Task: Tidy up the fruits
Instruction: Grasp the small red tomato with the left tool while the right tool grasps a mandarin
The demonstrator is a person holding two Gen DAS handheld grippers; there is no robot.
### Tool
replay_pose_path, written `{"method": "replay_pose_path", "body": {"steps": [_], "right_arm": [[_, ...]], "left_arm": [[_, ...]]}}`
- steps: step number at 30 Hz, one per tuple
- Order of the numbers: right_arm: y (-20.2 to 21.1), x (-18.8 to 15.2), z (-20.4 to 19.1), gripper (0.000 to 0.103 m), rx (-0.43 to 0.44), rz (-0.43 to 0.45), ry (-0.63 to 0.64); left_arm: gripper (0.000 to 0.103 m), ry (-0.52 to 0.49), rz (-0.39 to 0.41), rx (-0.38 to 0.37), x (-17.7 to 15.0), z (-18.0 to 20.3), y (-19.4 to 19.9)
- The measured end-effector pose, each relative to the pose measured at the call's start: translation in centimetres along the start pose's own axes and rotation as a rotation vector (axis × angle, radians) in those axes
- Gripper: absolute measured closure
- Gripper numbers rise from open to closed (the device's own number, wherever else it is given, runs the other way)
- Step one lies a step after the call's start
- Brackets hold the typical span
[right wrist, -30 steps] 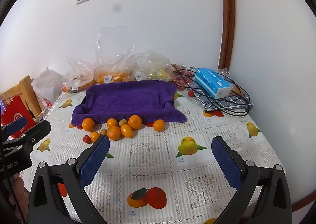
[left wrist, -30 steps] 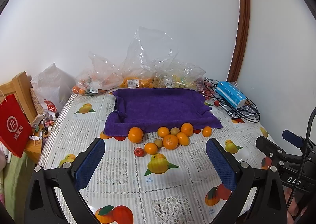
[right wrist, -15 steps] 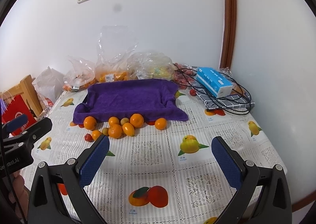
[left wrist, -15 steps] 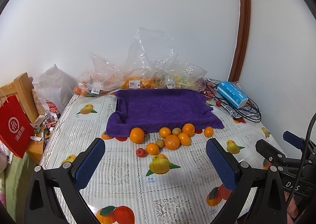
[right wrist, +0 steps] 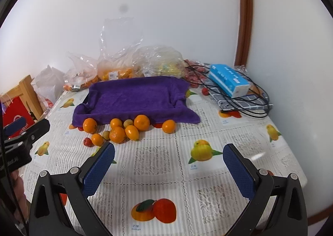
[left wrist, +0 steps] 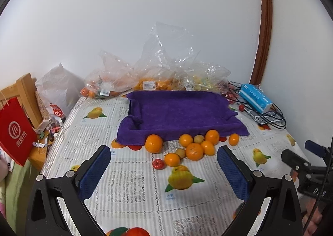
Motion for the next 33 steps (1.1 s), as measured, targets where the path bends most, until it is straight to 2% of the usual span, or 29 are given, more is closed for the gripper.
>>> {"method": "replay_pose_path", "body": {"steps": [5, 8, 10, 12, 16, 19, 25, 26, 29, 33], "right_arm": [[-2.3, -0.2, 0.6, 0.004, -0.001, 0.009, 0.0], [-4.2, -0.4, 0.8, 0.008, 0.013, -0.005, -0.008], [-5.6, -0.7, 1.0, 0.014, -0.005, -0.017, -0.008], [-7.3, -1.2, 1.0, 0.018, -0.014, -0.045, 0.004], [-10.5, -2.5, 1.0, 0.03, -0.01, -0.105, 0.021], [-12.4, -3.3, 1.1, 0.036, -0.003, -0.144, 0.013], [-14.8, -3.8, 1.5, 0.04, 0.005, -0.167, -0.02], [-15.4, -4.0, 1.5, 0.045, 0.006, -0.184, -0.027], [-16.6, -4.3, 1.5, 0.049, 0.023, -0.226, -0.026], [-17.1, -4.2, 1.5, 0.049, -0.001, -0.196, 0.003]], "left_arm": [[0.001, 0.003, -0.054, 0.012, -1.5, -1.1, -3.0], [0.008, 0.006, -0.109, 0.002, -2.6, -1.9, -5.1], [0.008, 0.005, -0.165, -0.022, -3.6, -2.2, -6.9], [0.014, 0.014, -0.185, -0.029, -4.4, -2.6, -8.3], [0.014, 0.037, -0.235, -0.05, -6.0, -2.9, -11.0], [0.015, 0.043, -0.252, -0.063, -6.9, -2.9, -12.5], [0.023, 0.019, -0.259, -0.108, -8.0, -2.3, -14.0], [0.026, 0.009, -0.253, -0.099, -7.9, -2.3, -14.1], [0.042, -0.004, -0.241, -0.114, -7.6, -2.0, -14.1], [0.043, -0.026, -0.246, -0.117, -7.3, -1.7, -14.4]]}}
Point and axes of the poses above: each gripper's, at about its wrist camera, not at the fingertips, and y roughly against the way its jaws point, z to its right, x to its top, the point moved 6 cm from there along -y, roughly the way its jaws point, and after that the axes turned 11 degrees about -y, right-handed, at the moved point
